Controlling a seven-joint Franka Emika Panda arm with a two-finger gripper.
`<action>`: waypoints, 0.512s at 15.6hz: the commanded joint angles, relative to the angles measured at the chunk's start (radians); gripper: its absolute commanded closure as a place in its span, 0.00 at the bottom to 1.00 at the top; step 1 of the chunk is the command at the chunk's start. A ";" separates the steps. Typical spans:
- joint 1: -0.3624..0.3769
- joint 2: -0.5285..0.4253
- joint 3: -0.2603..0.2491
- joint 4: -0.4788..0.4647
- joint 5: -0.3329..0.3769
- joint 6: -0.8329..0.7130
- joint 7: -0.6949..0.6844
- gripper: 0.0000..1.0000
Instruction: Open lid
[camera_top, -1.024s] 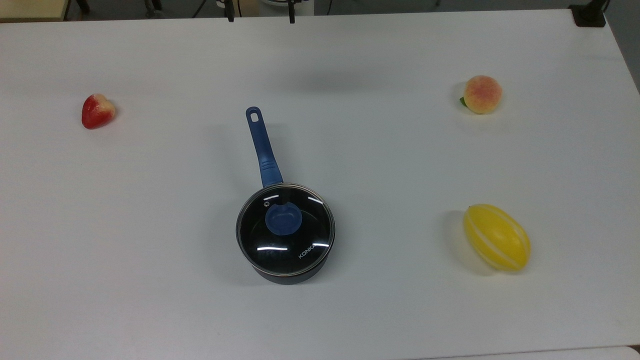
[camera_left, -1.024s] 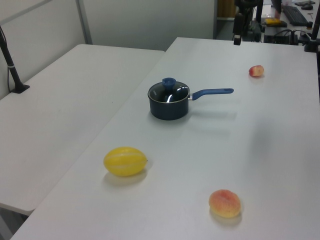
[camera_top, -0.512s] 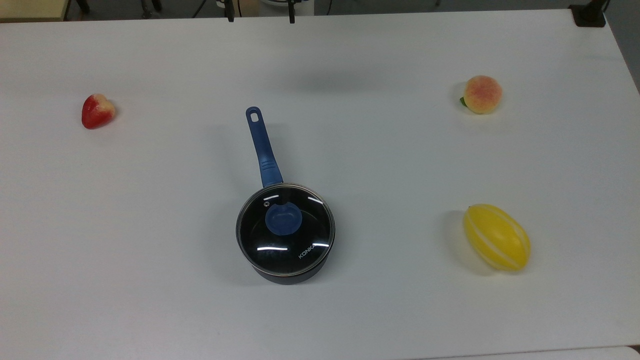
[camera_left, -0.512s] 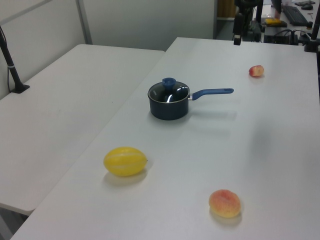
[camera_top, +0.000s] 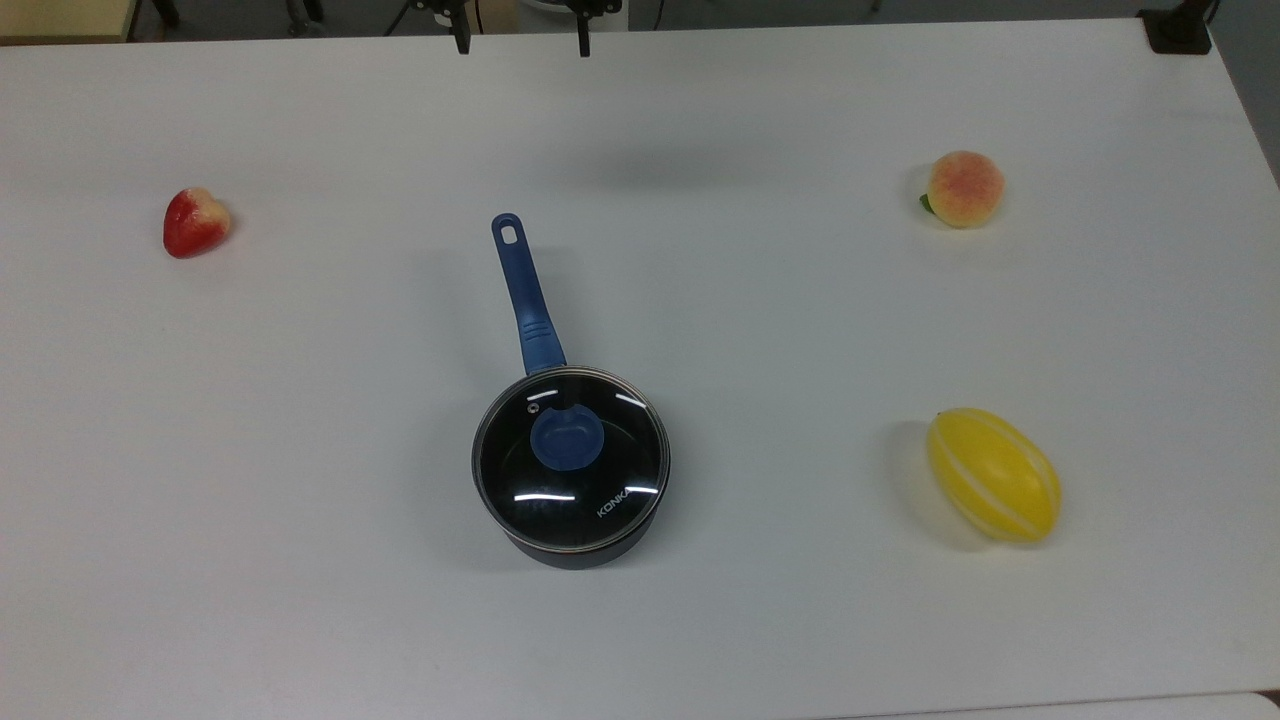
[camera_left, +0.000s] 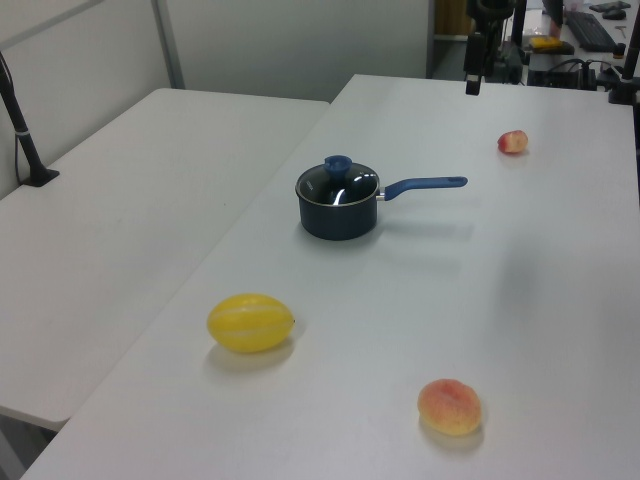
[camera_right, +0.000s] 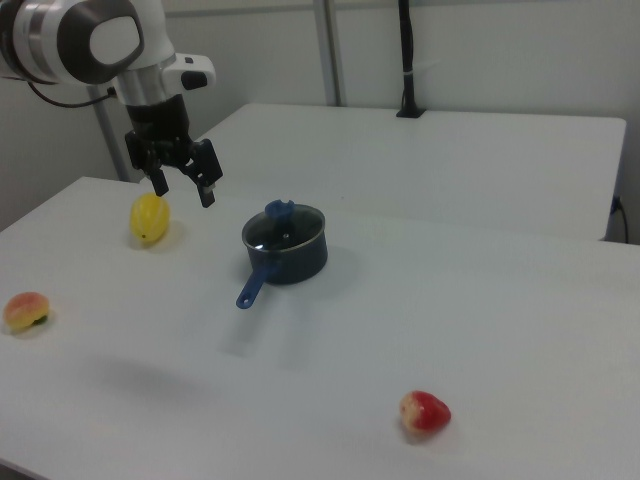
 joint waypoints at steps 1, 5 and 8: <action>0.016 -0.009 -0.008 -0.022 -0.009 0.054 -0.025 0.00; 0.046 0.016 -0.002 -0.001 -0.027 0.109 -0.016 0.00; 0.048 0.016 0.002 0.003 -0.029 0.204 -0.013 0.00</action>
